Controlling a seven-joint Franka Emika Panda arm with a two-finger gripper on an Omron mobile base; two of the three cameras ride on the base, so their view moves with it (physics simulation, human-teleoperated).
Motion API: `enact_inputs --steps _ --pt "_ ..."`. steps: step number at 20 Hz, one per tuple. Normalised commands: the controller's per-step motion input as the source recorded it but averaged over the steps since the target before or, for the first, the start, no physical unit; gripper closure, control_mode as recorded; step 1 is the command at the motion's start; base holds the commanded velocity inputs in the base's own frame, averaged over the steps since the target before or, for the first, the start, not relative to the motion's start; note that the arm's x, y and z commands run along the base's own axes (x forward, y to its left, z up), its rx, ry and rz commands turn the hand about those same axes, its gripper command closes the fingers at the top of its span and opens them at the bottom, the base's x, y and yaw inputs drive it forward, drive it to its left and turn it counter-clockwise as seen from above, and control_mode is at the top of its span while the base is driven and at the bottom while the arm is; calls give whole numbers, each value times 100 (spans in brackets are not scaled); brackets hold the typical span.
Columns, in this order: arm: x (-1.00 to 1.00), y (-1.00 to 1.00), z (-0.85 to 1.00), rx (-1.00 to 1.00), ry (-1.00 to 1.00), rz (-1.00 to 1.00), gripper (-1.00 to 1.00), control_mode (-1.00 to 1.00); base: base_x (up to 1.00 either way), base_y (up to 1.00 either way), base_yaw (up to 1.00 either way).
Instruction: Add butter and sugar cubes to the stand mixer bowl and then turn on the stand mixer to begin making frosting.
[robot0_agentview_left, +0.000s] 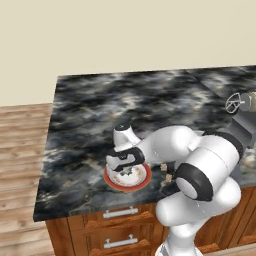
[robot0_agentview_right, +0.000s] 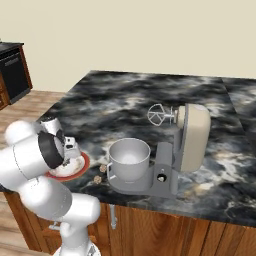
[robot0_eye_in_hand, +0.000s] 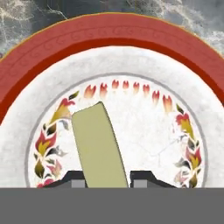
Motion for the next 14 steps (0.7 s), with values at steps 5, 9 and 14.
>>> enact_inputs --steps 5,9,14 --pt "-2 -35 81 0 -11 0 100 -100 0 0 0" --pt "0 -55 93 0 -13 0 100 -100 0 0 0" --pt "0 -56 74 0 -12 0 100 -100 0 0 0"
